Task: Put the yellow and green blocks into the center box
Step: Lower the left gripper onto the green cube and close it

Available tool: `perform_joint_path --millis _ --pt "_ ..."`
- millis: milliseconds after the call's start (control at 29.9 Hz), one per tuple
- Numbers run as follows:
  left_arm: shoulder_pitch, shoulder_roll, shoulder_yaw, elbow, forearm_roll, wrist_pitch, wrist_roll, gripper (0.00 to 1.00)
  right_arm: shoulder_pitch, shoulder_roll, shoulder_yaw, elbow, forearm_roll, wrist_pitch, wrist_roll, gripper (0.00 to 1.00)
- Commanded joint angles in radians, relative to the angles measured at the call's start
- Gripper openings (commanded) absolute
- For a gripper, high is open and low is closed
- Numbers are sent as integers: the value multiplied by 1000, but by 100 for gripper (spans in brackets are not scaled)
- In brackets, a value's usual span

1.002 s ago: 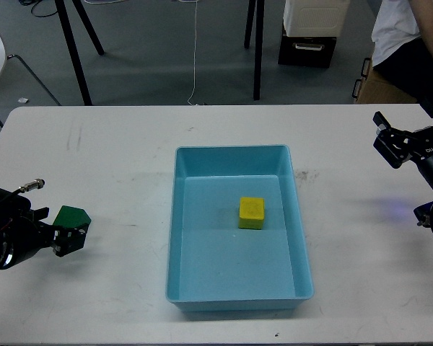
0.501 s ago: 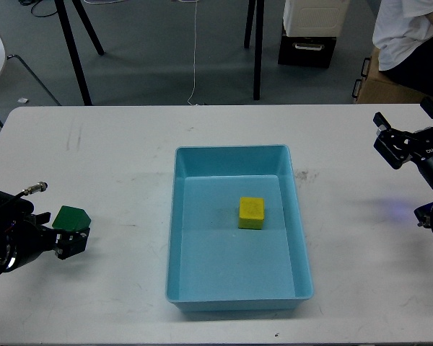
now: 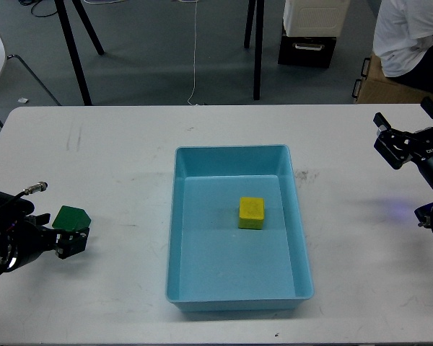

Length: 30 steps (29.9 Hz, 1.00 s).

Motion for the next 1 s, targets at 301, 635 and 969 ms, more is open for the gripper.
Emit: perform_joint_path --millis 301,635,969 --pt "-27 -40 1 33 -2 0 -13 94 -7 -4 6 1 0 0 0 99" --pt "-33 -41 20 33 6 0 1 57 -9 -8 6 1 -2 0 0 99" --pt "-35 -38 20 32 6 0 39 48 -10 -8 6 2 -15 0 0 99"
